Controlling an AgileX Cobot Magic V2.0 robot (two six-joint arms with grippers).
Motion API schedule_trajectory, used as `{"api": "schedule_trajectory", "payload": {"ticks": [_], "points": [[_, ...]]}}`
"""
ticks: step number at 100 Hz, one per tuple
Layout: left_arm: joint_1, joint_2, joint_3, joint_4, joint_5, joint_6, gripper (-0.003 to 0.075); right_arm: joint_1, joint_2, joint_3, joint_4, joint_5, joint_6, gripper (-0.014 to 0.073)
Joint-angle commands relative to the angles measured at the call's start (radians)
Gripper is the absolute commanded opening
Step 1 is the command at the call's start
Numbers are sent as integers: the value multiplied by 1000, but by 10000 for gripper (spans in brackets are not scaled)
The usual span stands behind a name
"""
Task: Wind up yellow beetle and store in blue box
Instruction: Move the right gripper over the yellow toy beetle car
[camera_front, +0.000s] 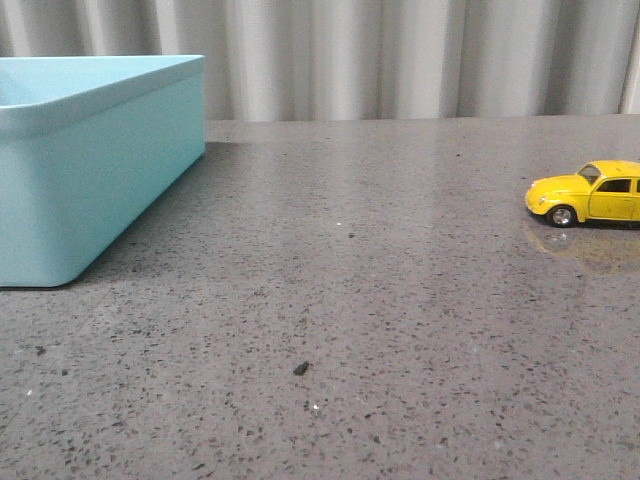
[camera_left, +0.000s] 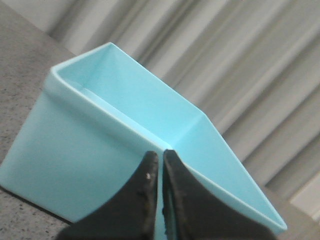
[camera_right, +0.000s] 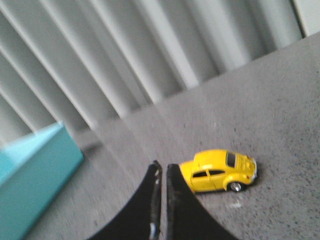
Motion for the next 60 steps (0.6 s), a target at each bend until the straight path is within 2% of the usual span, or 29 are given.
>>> {"api": "schedule_trajectory", "payload": {"ticks": [1, 9, 24, 36, 60], "points": [[4, 60, -97, 128, 32, 4, -21, -1, 107, -130, -114, 78, -7, -66], [4, 131, -170, 249, 118, 4, -21, -1, 202, -215, -178, 164, -7, -57], [2, 296, -320, 467, 298, 4, -21, 16, 351, -356, -220, 260, -7, -57], [-57, 379, -379, 485, 297, 4, -21, 56, 492, -467, -267, 366, -8, -57], [-253, 469, -429, 485, 318, 4, -21, 102, 805, -704, -300, 592, -8, -57]]}}
